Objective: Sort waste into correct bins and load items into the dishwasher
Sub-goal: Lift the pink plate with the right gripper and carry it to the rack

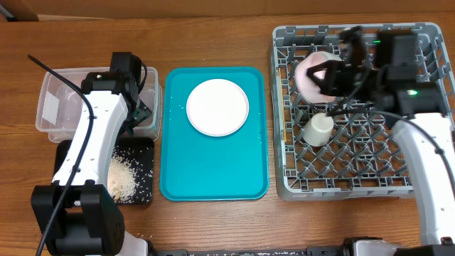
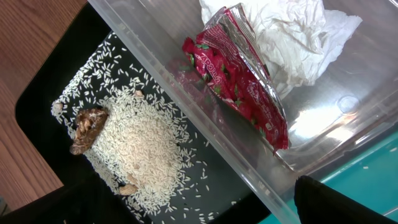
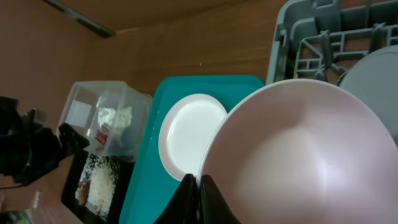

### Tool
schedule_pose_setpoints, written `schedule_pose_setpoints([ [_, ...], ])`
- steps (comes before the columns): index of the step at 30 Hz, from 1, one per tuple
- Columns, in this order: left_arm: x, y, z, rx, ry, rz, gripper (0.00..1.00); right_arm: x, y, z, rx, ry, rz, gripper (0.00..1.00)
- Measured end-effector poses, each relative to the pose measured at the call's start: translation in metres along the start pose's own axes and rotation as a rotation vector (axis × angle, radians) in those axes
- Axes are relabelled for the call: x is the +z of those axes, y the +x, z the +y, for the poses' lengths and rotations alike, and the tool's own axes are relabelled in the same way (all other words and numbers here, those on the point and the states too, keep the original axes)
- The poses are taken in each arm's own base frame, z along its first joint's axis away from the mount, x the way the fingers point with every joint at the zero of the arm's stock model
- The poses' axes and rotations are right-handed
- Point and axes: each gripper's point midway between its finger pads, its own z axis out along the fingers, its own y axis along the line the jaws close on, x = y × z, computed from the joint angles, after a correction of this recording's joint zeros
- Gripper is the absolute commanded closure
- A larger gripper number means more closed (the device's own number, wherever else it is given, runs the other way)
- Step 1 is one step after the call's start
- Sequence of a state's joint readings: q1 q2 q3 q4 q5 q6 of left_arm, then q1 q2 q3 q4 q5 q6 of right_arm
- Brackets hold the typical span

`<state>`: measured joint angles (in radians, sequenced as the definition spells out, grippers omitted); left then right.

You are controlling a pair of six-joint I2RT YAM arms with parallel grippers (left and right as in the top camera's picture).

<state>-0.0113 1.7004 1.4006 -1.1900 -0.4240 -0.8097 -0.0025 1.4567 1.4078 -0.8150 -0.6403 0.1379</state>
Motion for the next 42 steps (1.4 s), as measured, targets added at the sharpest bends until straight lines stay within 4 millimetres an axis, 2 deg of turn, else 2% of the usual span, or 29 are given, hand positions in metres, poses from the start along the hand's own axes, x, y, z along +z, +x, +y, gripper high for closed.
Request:
schedule_pose_setpoints([
  [7, 0.0, 0.0, 0.0, 0.0, 0.0, 0.0, 0.0, -0.029, -0.009, -0.021, 0.066, -0.103, -0.033, 0.96],
  [11, 0.0, 0.0, 0.0, 0.0, 0.0, 0.0, 0.0, -0.033, -0.013, -0.043, 0.119, -0.141, -0.042, 0.96],
  [20, 0.0, 0.0, 0.0, 0.0, 0.0, 0.0, 0.0, -0.023, -0.01, -0.104, 0.261, -0.201, -0.026, 0.96],
  [25, 0.0, 0.0, 0.0, 0.0, 0.0, 0.0, 0.0, -0.003, -0.001, -0.132, 0.341, -0.242, 0.009, 0.96],
  [28, 0.0, 0.0, 0.0, 0.0, 0.0, 0.0, 0.0, -0.002, -0.002, -0.136, 0.359, -0.281, 0.003, 0.96],
  [37, 0.0, 0.0, 0.0, 0.0, 0.0, 0.0, 0.0, -0.022, -0.004, -0.159, 0.402, -0.25, -0.049, 0.96],
  [42, 0.0, 0.0, 0.0, 0.0, 0.0, 0.0, 0.0, -0.026, -0.003, -0.163, 0.423, -0.245, -0.053, 0.96],
])
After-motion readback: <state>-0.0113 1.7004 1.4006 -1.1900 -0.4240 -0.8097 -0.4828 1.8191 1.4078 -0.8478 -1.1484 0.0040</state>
